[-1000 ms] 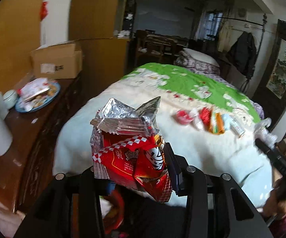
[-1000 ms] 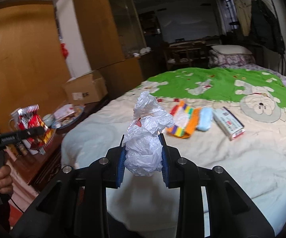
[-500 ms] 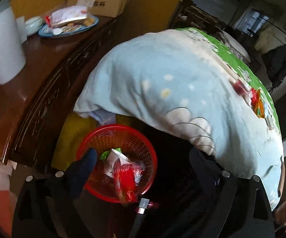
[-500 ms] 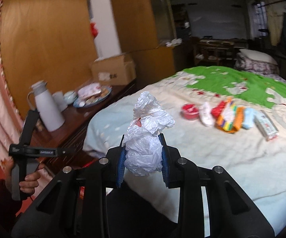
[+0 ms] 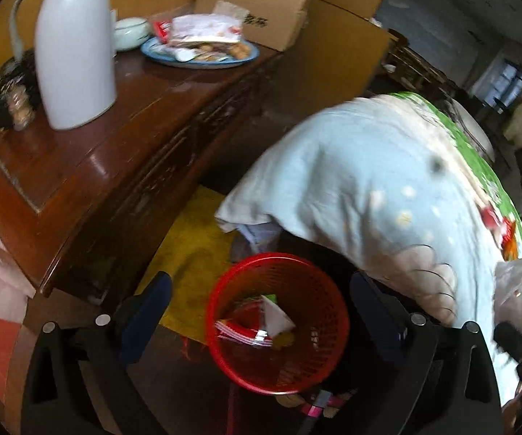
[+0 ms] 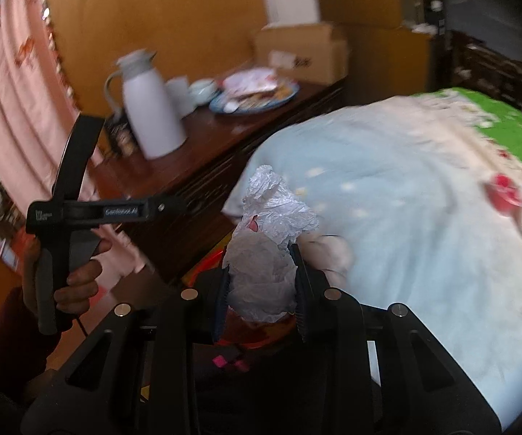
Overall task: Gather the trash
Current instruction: 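Carry the snack bag to the red basket and release it while right tool drops the tissue, then move both tools back over the bed toward the remaining trash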
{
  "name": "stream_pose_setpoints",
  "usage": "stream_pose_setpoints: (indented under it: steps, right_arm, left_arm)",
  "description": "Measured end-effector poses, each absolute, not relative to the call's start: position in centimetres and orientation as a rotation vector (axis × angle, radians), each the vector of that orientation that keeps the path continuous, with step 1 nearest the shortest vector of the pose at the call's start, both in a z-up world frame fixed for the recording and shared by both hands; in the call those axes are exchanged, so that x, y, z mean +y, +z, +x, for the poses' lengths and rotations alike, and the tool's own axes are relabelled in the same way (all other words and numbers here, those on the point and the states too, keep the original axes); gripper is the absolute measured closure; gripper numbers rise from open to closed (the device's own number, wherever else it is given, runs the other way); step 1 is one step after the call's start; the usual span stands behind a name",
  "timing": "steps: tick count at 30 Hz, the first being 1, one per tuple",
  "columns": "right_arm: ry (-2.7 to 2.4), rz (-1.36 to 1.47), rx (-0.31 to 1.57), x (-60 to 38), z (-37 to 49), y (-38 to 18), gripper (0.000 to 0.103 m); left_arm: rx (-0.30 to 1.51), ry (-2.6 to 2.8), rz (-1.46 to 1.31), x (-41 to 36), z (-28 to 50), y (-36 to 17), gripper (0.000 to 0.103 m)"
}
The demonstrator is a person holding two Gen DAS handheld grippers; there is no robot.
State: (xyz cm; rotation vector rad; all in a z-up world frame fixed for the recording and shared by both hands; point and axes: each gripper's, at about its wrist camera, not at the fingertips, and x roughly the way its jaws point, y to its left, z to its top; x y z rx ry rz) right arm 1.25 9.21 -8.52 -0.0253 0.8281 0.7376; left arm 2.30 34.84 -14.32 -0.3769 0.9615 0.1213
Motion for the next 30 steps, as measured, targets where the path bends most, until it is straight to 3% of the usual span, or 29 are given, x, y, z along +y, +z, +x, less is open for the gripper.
stream_pose_setpoints:
  steps: [4,6,8,17,30]
  right_arm:
    - [0.811,-0.072,0.91,13.1,2.4,-10.3,0.067]
    - [0.819,-0.101,0.956,14.8,2.9,-11.4,0.043]
    - [0.815,-0.105,0.968,15.2,3.0,-11.9,0.036]
    - [0.766,-0.102,0.928,14.3,2.9,-11.1,0.036]
    - [0.664,0.004,0.737,7.9,0.7,-5.7,0.027]
  left_arm:
    - [0.977,0.15,-0.412,36.7,2.4,-15.8,0.006]
    - [0.984,0.164,-0.417,37.3,2.3,-16.3,0.006]
    - [0.988,0.171,-0.417,37.7,2.3,-16.7,0.006]
    - [0.994,0.16,-0.404,37.3,2.2,-17.1,0.006]
    - [0.863,0.094,-0.238,31.4,0.3,-10.4,0.006]
